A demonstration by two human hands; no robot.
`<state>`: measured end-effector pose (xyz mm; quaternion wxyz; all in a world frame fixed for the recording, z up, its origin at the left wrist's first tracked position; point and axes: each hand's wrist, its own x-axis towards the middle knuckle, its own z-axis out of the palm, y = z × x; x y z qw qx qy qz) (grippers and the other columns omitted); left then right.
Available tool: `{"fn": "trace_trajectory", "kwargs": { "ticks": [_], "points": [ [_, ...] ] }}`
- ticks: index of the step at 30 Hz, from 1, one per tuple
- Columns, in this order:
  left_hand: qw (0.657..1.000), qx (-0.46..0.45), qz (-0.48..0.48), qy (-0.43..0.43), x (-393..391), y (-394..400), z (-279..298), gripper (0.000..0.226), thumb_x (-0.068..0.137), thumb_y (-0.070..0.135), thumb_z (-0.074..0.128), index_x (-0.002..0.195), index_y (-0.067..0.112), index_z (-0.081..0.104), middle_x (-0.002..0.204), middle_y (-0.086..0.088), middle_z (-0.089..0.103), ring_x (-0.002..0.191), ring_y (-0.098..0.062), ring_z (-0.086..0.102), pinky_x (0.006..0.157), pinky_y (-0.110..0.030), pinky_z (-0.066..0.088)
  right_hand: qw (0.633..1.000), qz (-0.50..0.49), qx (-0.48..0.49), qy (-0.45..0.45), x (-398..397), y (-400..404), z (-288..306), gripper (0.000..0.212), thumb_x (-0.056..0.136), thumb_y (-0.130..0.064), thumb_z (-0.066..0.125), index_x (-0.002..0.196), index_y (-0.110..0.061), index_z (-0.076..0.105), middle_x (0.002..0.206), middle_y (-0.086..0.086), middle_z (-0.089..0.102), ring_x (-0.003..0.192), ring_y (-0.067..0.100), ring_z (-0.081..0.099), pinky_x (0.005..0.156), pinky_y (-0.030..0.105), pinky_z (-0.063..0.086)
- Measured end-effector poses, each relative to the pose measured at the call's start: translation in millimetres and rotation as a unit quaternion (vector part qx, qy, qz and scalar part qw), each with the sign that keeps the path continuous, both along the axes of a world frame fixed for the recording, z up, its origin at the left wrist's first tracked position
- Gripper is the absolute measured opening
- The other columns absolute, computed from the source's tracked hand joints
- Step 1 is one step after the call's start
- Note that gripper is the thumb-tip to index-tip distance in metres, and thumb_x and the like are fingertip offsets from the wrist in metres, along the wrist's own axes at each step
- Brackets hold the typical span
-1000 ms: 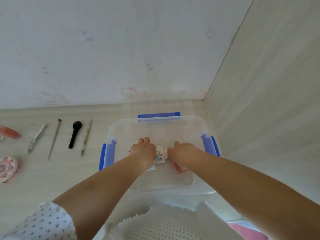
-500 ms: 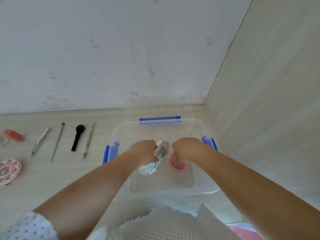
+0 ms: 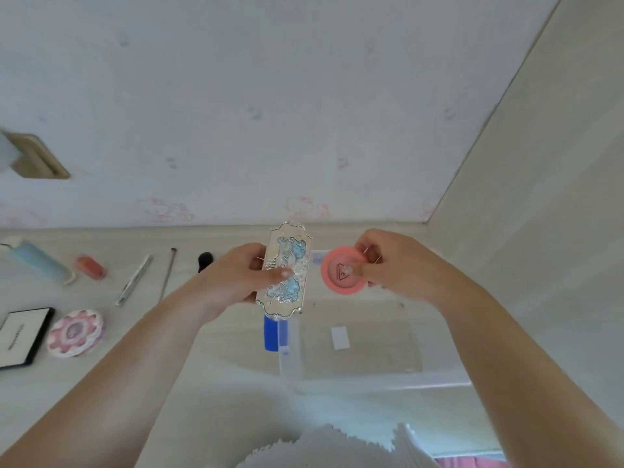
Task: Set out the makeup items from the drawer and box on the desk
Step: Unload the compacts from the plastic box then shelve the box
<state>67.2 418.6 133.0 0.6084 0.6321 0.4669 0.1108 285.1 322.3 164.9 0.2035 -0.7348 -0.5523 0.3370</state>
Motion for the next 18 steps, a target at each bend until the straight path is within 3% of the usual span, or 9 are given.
{"fn": "trace_trajectory", "kwargs": {
  "ticks": [2,4,6,11,14,18],
  "points": [
    [1.0,0.007,0.024,-0.004,-25,4,-1,0.024,0.082,0.024,0.07,0.102,0.013,0.061,0.088,0.001,0.073,0.073,-0.008,0.07,0.061,-0.023,0.054,1.0,-0.002,0.006,0.015,-22,9,2,0.013,0.081,-0.028,0.066,0.085,-0.028,0.054,0.079,-0.006,0.065,0.069,0.011,0.063,0.065,0.03,0.05],
    [0.999,0.003,0.048,-0.007,-52,8,-5,0.021,0.082,0.025,0.07,0.1,0.017,0.062,0.088,0.002,0.074,0.079,-0.012,0.07,0.073,-0.031,0.056,0.999,0.003,0.004,0.034,-49,20,4,0.012,0.083,-0.025,0.064,0.086,-0.027,0.053,0.079,-0.007,0.065,0.063,0.006,0.062,0.065,0.028,0.051],
    [0.997,-0.017,0.079,-0.02,-82,13,-13,0.018,0.083,0.024,0.069,0.099,0.018,0.062,0.086,0.004,0.074,0.081,-0.013,0.071,0.07,-0.028,0.056,0.999,0.004,0.006,0.052,-77,31,4,0.013,0.083,-0.023,0.064,0.086,-0.028,0.052,0.077,-0.008,0.064,0.06,0.004,0.062,0.065,0.028,0.054],
    [0.982,-0.074,0.176,-0.005,-154,22,-53,0.029,0.083,0.02,0.069,0.108,0.01,0.059,0.103,-0.009,0.071,0.091,-0.022,0.07,0.075,-0.033,0.056,0.997,0.011,0.005,0.082,-150,55,-13,0.015,0.085,-0.029,0.061,0.096,-0.028,0.051,0.081,0.001,0.069,0.073,0.018,0.068,0.076,0.043,0.057],
    [0.977,-0.085,0.195,0.024,-190,24,-78,0.03,0.083,0.022,0.07,0.108,0.011,0.059,0.102,-0.008,0.071,0.087,-0.019,0.07,0.069,-0.028,0.056,0.997,0.032,-0.033,0.069,-192,66,-36,0.017,0.086,-0.026,0.059,0.101,-0.024,0.05,0.082,0.004,0.07,0.068,0.018,0.065,0.075,0.042,0.056],
    [0.976,-0.082,0.179,0.093,-225,31,-113,0.027,0.083,0.025,0.07,0.104,0.015,0.057,0.1,-0.007,0.07,0.09,-0.023,0.069,0.077,-0.038,0.058,0.992,0.025,-0.118,0.042,-227,74,-80,0.021,0.087,-0.025,0.056,0.106,-0.019,0.05,0.085,0.006,0.07,0.068,0.018,0.065,0.076,0.04,0.055]
  ]
}}
